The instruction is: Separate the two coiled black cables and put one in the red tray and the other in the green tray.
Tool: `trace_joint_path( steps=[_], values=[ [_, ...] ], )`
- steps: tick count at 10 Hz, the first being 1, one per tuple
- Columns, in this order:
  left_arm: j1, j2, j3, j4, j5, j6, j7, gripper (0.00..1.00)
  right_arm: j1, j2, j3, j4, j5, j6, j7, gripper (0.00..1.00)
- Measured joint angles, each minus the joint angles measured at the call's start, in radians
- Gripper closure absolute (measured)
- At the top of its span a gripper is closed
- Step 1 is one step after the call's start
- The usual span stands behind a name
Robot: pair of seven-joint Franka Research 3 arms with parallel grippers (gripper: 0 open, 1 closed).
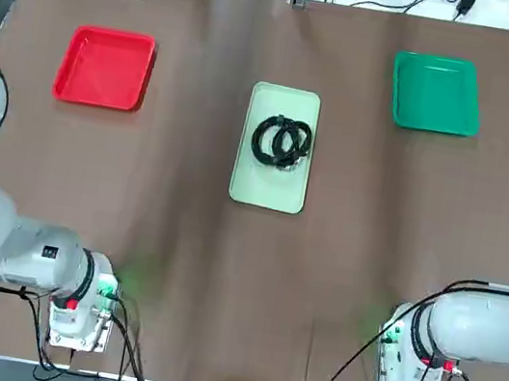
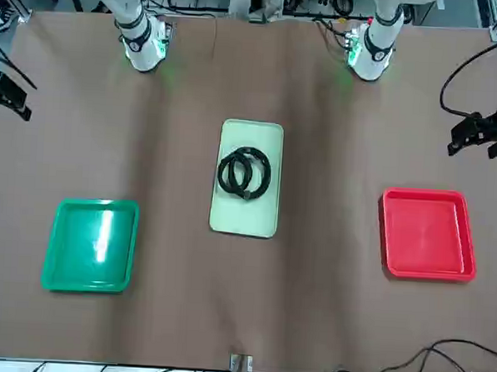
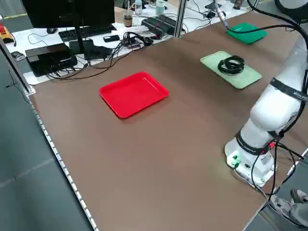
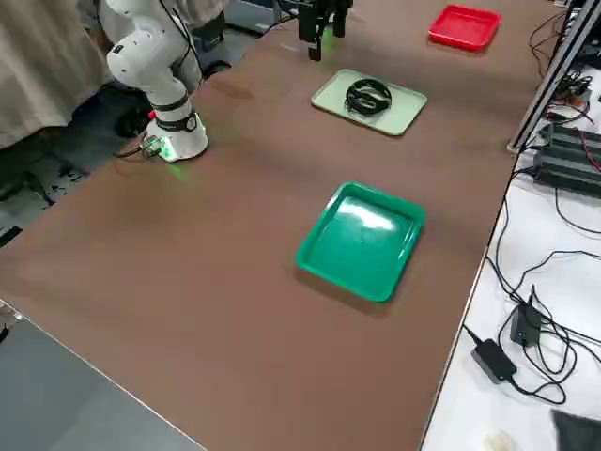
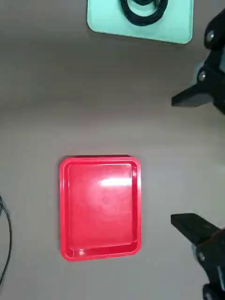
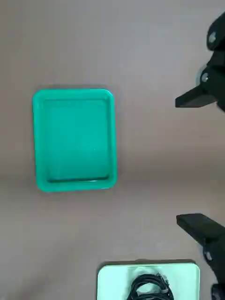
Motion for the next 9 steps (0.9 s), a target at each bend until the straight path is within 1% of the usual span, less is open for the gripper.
trace_joint_path(
  steps=[7,9],
  values=[
    [-0.001,0.0,-0.001,0.0,0.0,-0.001,-0.002,0.0,0.002,0.0,0.003,0.0,0.001,0.002,0.0,0.0],
    [-0.02,0.003,-0.015,-0.001,-0.002,-0.011,-0.013,0.0,0.003,0.0,0.004,0.0,0.002,0.003,0.0,0.0]
  ],
)
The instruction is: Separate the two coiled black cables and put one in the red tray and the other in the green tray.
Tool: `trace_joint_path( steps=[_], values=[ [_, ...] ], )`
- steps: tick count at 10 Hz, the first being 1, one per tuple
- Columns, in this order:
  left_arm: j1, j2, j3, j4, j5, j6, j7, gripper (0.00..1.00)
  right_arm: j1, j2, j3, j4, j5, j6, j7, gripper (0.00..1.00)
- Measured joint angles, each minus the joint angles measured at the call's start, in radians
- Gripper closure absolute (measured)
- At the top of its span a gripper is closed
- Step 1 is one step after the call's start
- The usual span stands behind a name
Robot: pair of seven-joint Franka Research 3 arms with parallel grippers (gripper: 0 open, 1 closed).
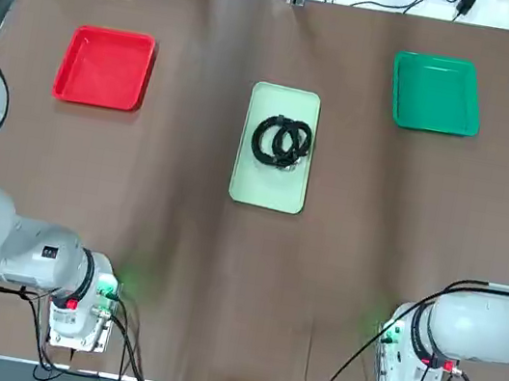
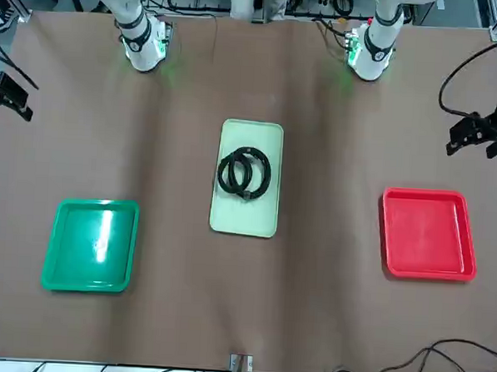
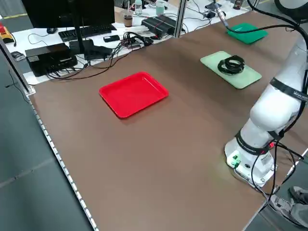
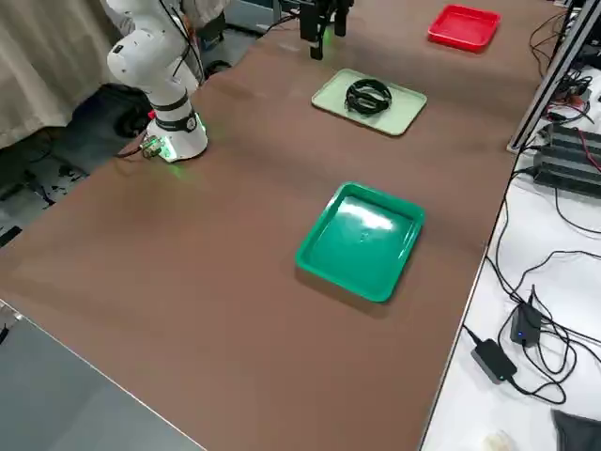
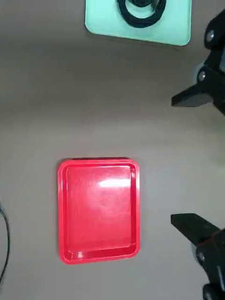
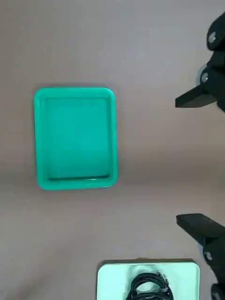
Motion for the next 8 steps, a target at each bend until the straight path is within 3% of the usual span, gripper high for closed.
trace_joint_path(
  steps=[4,6,8],
  values=[
    [-0.041,0.012,-0.155,-0.016,-0.005,-0.056,-0.06,0.0,0.001,0.0,0.001,0.0,0.001,0.001,0.0,0.0],
    [-0.061,0.045,-0.255,-0.096,-0.005,0.006,-0.096,0.0,0.003,0.0,0.001,-0.001,0.002,-0.001,-0.001,0.0],
    [-0.097,0.125,-0.306,-0.148,-0.004,0.088,-0.106,0.0,0.026,0.003,0.004,-0.01,0.006,-0.003,-0.001,0.0]
  ],
)
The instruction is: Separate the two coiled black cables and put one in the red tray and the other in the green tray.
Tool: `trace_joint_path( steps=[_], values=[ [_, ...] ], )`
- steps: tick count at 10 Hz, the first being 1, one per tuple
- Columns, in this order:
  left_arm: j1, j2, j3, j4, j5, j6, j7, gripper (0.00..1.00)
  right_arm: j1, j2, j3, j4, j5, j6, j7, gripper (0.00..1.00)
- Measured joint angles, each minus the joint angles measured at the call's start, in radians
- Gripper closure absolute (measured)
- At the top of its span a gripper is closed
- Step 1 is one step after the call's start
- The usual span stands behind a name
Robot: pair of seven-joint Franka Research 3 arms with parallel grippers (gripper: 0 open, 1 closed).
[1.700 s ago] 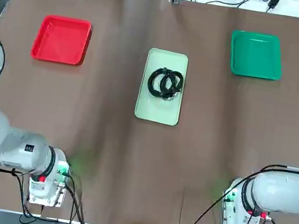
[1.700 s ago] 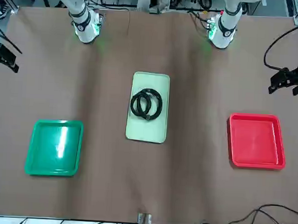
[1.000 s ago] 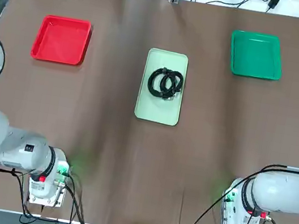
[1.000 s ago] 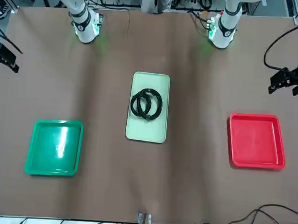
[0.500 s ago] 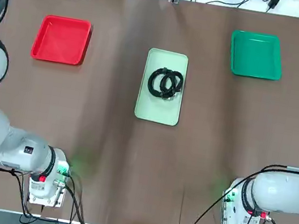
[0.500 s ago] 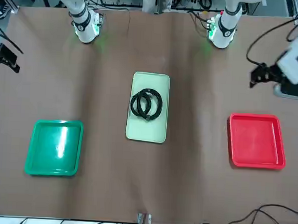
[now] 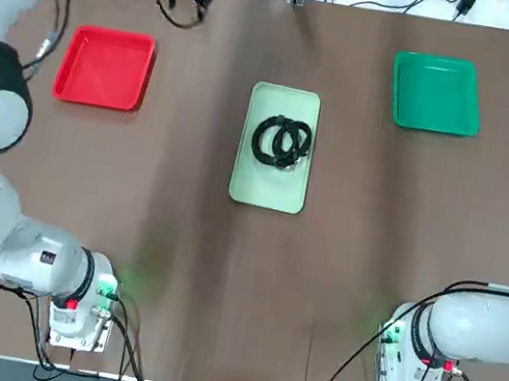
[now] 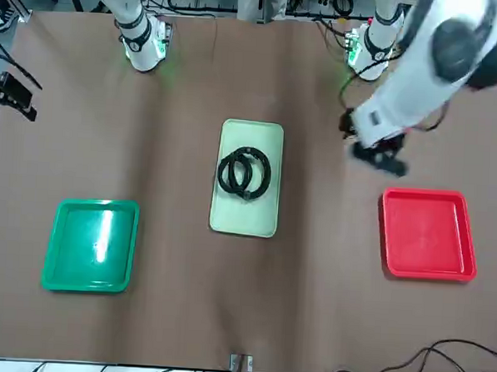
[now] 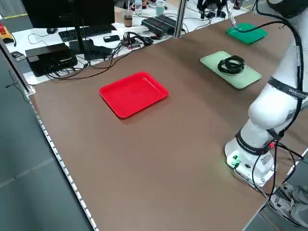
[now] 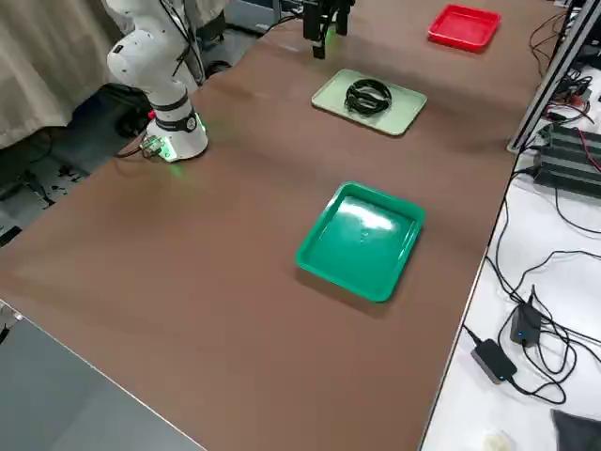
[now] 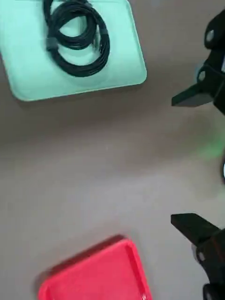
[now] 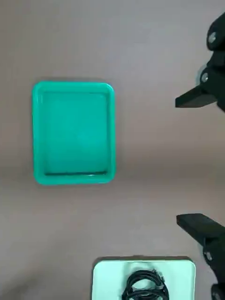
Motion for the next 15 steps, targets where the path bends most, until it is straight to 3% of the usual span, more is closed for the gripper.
trace_joint_path(
  steps=[4,8,15],
  values=[
    [-0.145,0.226,-0.007,-0.012,0.018,0.22,-0.167,0.0,0.146,0.09,0.007,-0.015,0.053,-0.007,0.002,0.01],
    [-0.265,0.402,-0.008,-0.013,0.104,0.47,-0.368,0.01,0.164,0.194,0.003,-0.041,0.344,-0.076,0.001,0.0],
    [-0.331,0.58,-0.006,-0.037,0.196,0.677,-0.443,0.22,0.147,0.295,-0.001,-0.127,0.707,-0.128,-0.128,0.0]
  ],
)
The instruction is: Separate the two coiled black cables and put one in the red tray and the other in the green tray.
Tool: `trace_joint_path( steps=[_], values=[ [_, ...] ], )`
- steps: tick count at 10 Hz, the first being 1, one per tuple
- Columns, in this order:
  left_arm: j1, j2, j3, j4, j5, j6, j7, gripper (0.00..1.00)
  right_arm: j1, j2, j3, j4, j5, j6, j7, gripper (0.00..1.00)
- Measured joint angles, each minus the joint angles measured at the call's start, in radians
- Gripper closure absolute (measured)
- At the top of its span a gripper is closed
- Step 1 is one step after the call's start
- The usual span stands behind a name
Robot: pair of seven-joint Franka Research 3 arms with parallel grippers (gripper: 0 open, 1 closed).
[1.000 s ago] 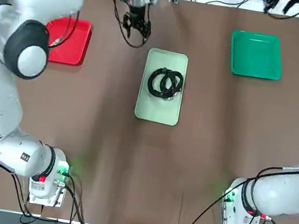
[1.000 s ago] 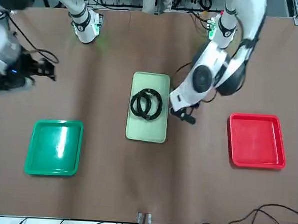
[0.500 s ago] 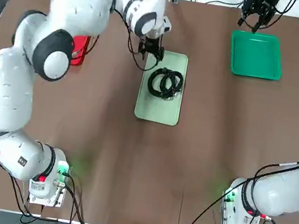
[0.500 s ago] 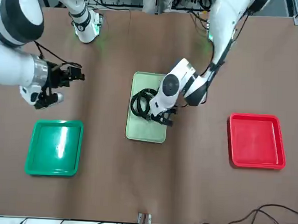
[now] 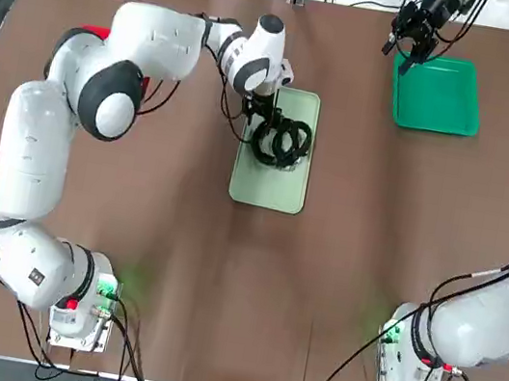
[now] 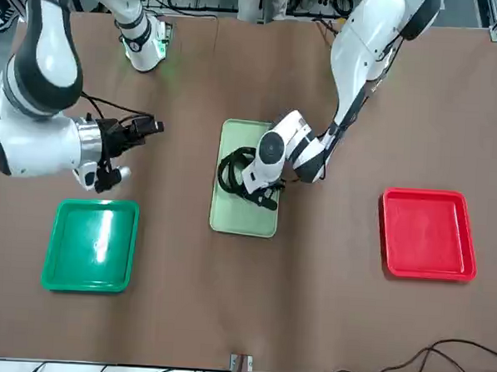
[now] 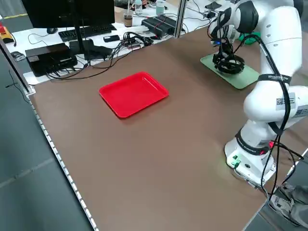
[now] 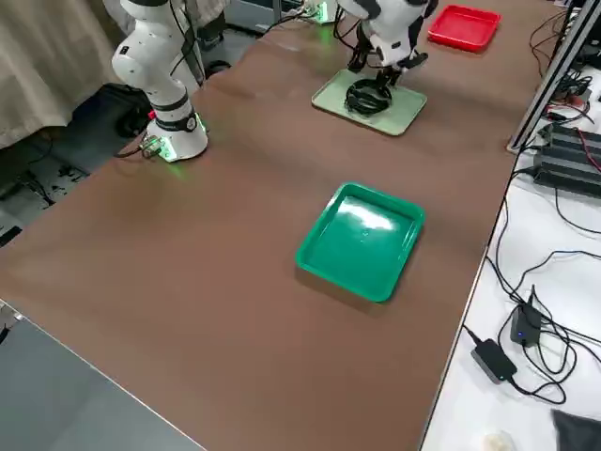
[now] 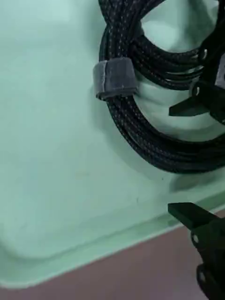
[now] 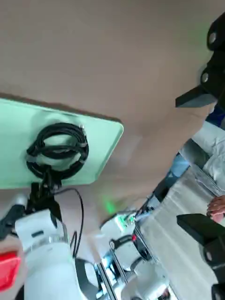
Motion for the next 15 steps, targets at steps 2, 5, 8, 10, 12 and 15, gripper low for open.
trace_joint_path(
  steps=[2,5,8,10,12,15],
  values=[
    [0.001,0.011,0.004,-0.003,0.002,0.024,-0.01,0.33,-0.056,0.007,-0.003,-0.088,0.123,-0.012,-0.148,0.01],
    [0.0,0.003,0.001,-0.009,0.006,0.025,-0.021,0.69,-0.092,0.015,-0.003,-0.143,0.222,-0.018,-0.224,0.18],
    [-0.002,0.001,-0.002,-0.011,0.006,0.025,-0.021,0.83,-0.082,0.028,0.0,-0.171,0.297,-0.012,-0.224,0.2],
    [0.002,-0.023,-0.002,-0.011,0.007,-0.006,-0.011,0.84,-0.068,0.049,0.002,-0.172,0.31,0.02,-0.226,0.26],
    [0.01,-0.105,-0.002,-0.011,0.007,-0.073,0.022,0.85,-0.044,0.057,0.002,-0.173,0.322,0.041,-0.226,0.33],
    [0.015,-0.211,-0.005,-0.018,0.005,-0.105,0.054,0.87,-0.031,0.061,0.002,-0.18,0.327,0.066,-0.226,0.41]
  ],
)
